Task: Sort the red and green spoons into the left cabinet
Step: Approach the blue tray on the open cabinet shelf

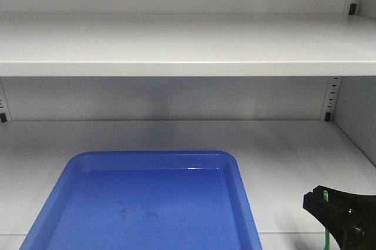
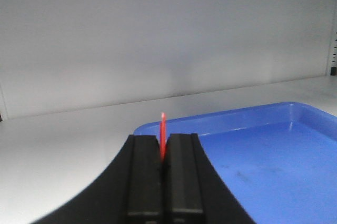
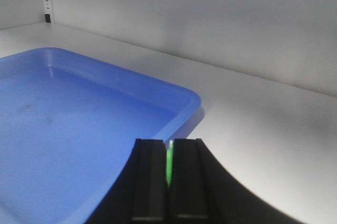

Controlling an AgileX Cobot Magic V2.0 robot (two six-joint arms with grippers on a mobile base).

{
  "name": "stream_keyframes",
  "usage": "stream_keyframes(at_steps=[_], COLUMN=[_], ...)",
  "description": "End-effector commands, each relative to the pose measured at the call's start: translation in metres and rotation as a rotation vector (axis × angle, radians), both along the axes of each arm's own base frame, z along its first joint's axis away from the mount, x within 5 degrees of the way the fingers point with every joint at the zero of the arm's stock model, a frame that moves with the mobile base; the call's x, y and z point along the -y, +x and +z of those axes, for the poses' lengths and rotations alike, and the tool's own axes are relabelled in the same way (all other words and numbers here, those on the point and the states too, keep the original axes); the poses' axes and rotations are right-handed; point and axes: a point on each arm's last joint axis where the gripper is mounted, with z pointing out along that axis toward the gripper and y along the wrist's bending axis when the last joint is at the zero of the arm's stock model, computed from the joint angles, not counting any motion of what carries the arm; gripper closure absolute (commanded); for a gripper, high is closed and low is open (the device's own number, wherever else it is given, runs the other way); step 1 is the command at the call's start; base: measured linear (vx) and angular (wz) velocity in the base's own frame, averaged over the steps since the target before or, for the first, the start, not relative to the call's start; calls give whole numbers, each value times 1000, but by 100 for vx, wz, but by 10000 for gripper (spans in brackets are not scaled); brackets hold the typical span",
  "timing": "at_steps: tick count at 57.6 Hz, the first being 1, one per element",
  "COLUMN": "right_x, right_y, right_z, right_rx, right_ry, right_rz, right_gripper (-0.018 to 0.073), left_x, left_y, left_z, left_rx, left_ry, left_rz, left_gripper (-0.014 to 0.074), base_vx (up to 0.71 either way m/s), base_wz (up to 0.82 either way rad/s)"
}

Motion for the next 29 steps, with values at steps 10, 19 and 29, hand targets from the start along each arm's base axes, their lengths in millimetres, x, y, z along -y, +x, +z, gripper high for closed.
stream_keyframes(at_steps=[10, 19, 29], right_x=[-2, -2, -2], right_y=[-1, -1, -1], right_z=[15, 15, 15], right_rx=[56, 56, 56], right_ry=[50, 50, 50], right_rz=[22, 22, 22], right_gripper=[564, 564, 564], left_x=[-1, -1, -1], left_y=[-1, -1, -1], left_z=[17, 17, 17], left_rx=[92, 92, 92], left_ry=[-38, -38, -38], left_rz=[2, 2, 2], left_gripper=[566, 566, 566], base_vx=[14, 8, 3], base_wz=[2, 3, 0])
